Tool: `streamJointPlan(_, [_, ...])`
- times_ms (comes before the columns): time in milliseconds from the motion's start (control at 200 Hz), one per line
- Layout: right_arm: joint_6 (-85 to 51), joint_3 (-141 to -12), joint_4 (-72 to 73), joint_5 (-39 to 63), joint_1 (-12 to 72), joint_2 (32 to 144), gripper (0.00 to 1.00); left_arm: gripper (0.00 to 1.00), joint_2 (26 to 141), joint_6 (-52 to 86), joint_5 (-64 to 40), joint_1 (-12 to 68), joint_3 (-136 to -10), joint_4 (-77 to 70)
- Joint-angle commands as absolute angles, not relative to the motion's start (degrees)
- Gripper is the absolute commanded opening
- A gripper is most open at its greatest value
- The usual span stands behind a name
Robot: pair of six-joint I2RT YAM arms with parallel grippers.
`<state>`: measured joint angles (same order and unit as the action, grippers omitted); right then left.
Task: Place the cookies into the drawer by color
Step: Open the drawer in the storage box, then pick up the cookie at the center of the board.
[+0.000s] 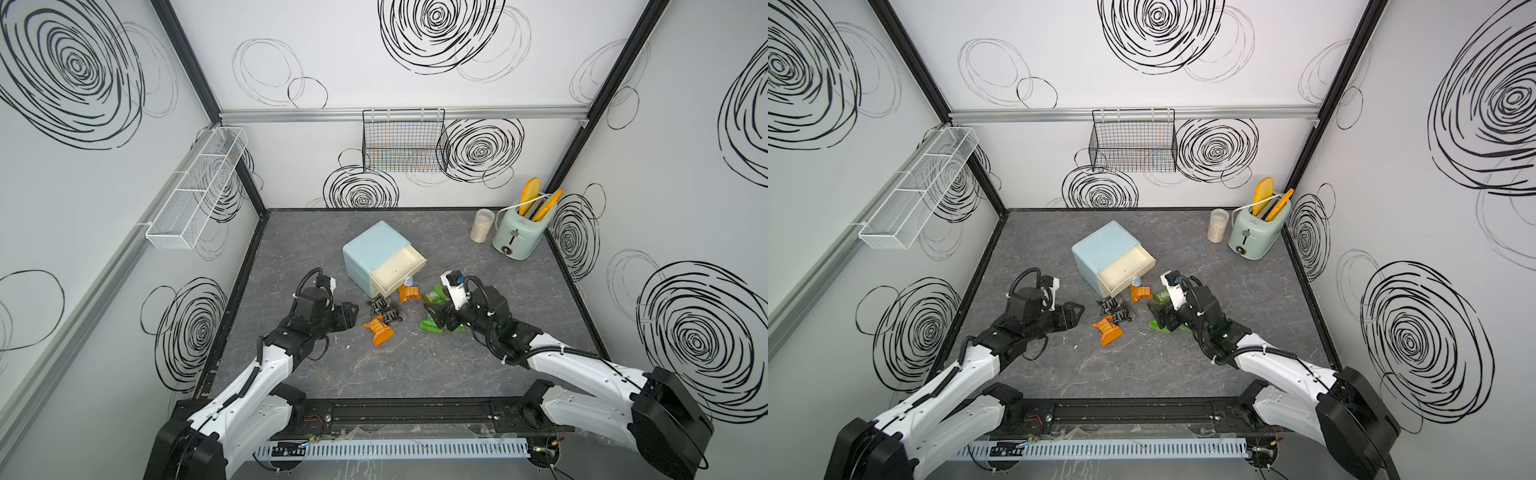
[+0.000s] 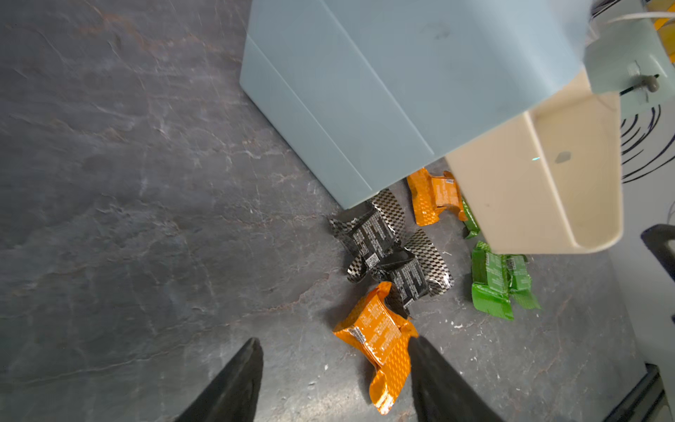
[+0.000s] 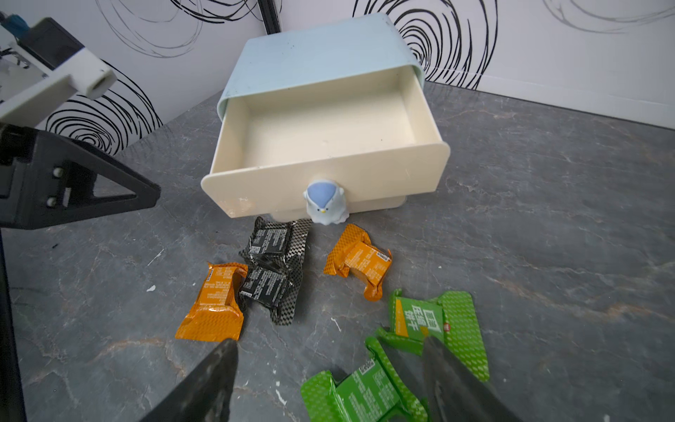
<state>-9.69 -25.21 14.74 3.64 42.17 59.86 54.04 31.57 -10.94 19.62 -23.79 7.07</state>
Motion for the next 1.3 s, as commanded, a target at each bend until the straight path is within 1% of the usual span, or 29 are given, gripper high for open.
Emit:
streamJointPlan(0, [-12.2, -23.44, 11.07, 3.79, 42.1, 57.12, 0.8, 0.63, 56.47, 34.02, -11.98, 21.67, -22.61, -1.63])
streamJointPlan(45, [-12.74, -22.73, 10.79, 4.03, 42.14, 56.18, 0.8, 0.62, 57.64, 33.69, -11.99, 22.29, -22.35, -3.17])
streamJointPlan(180, [-14.16, -20.83, 10.59, 4.57, 42.1, 54.01, 0.8, 0.55, 62.04, 32.38, -12.89, 23.38, -21.82, -7.82])
streamJointPlan(275, [-14.64, -20.27, 10.46, 4.76, 42.1, 53.04, 0.81, 0.53, 65.93, 31.37, -13.39, 23.57, -21.88, -10.48])
streamJointPlan(385, [-14.74, -20.29, 9.89, 4.64, 42.1, 52.56, 0.81, 0.49, 70.54, 30.26, -15.56, 23.85, -22.13, -13.94])
streamJointPlan(610, [-14.99, -20.22, 10.11, 5.1, 42.11, 52.46, 0.81, 0.5, 76.94, 27.7, -16.95, 25.24, -22.81, -16.83])
streamJointPlan(720, [-15.07, -20.13, 10.17, 5.09, 42.1, 52.86, 0.81, 0.48, 78.95, 27.74, -17.66, 25.82, -23.04, -16.15])
streamJointPlan(830, [-15.06, -20.07, 10.28, 5.05, 42.1, 53.25, 0.81, 0.44, 79.02, 28.32, -18.61, 27.07, -22.93, -15.16])
streamJointPlan(920, [-15.03, -20.11, 10.35, 5.26, 42.12, 53.67, 0.81, 0.4, 78.34, 28.87, -17.16, 28.78, -23.79, -11.71])
streamJointPlan(1085, [-15.51, -19.97, 10.71, 6.86, 42.1, 54.74, 0.81, 0.39, 74.71, 30.93, -14.08, 32.34, -24.44, -5.5])
streamJointPlan(1166, [-16.22, -19.89, 11.1, 8.69, 42.1, 55.62, 0.81, 0.37, 72.46, 32.6, -13.98, 33.66, -23.87, -4.04])
streamJointPlan(1291, [-18.61, -19.86, 11.75, 12.07, 42.19, 57.45, 0.81, 0.36, 68.37, 33.88, -13.52, 34.79, -23.0, -2.71])
